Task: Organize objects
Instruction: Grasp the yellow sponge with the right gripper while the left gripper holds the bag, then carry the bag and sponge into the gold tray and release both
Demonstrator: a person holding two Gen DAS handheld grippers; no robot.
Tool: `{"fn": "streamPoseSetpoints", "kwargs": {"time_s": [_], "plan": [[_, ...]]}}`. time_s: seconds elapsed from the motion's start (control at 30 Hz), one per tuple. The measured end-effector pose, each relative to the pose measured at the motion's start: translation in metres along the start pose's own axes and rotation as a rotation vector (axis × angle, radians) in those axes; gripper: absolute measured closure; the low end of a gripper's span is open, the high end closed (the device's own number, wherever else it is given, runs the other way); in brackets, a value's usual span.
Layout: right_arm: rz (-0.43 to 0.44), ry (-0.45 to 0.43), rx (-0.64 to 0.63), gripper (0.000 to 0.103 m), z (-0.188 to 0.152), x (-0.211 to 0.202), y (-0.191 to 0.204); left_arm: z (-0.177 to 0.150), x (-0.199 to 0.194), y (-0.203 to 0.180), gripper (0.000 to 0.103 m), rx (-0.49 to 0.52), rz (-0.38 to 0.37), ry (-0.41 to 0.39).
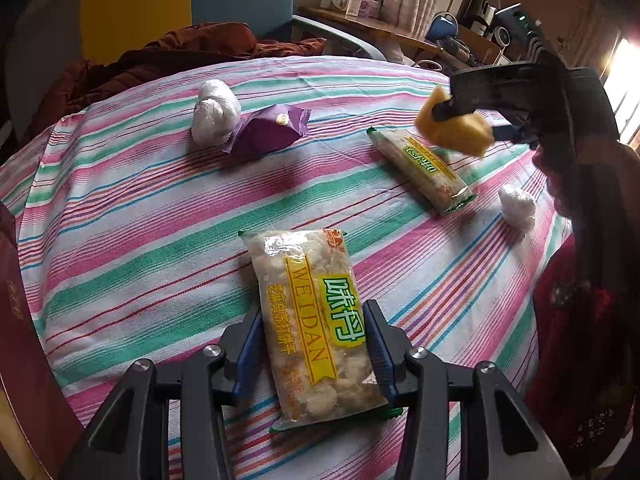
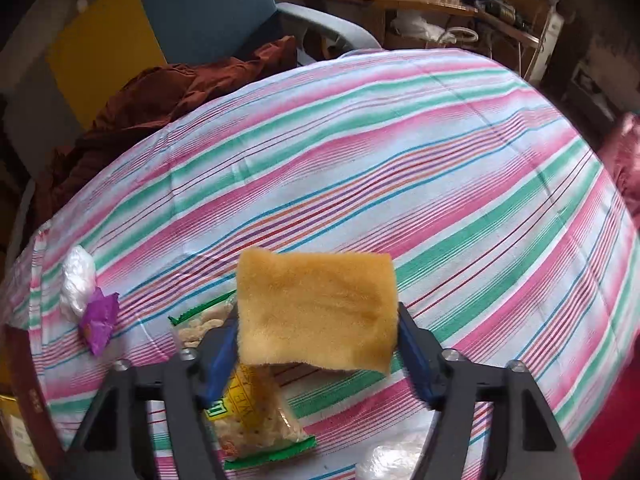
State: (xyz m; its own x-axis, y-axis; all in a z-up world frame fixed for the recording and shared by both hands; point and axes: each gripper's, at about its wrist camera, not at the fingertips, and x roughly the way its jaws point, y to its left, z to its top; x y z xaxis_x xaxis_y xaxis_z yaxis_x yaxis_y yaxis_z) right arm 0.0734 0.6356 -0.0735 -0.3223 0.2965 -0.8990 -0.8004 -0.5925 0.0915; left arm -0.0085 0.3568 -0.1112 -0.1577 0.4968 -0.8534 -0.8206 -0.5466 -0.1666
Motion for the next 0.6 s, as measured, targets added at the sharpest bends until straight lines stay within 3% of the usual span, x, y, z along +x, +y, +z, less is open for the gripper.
{"fn": "streamPoseSetpoints", "kwargs": {"time_s": [0.1, 0.2, 0.37, 0.6], "plan": [[0.005, -0.095, 0.027, 0.035, 0.001, -0.021, -0.007, 0.002, -0.002, -0.002, 0.059, 0.009, 0.016, 0.009], [0.023, -0.13, 0.07, 0.035, 0.003, -0.029, -0.018, 0.002, -0.013, 0.002, 0.059, -0.012, 0.016, 0.017], [0.051, -0.205, 0.093, 0.035, 0.006, -0.045, -0.021, -0.01, -0.065, 0.008, 0.059, -0.013, 0.025, -0.062], [0.096, -0.252, 0.014, 0.034, -0.005, -0.066, 0.004, -0.03, -0.133, 0.05, 0.059, -0.118, 0.062, -0.165]]}}
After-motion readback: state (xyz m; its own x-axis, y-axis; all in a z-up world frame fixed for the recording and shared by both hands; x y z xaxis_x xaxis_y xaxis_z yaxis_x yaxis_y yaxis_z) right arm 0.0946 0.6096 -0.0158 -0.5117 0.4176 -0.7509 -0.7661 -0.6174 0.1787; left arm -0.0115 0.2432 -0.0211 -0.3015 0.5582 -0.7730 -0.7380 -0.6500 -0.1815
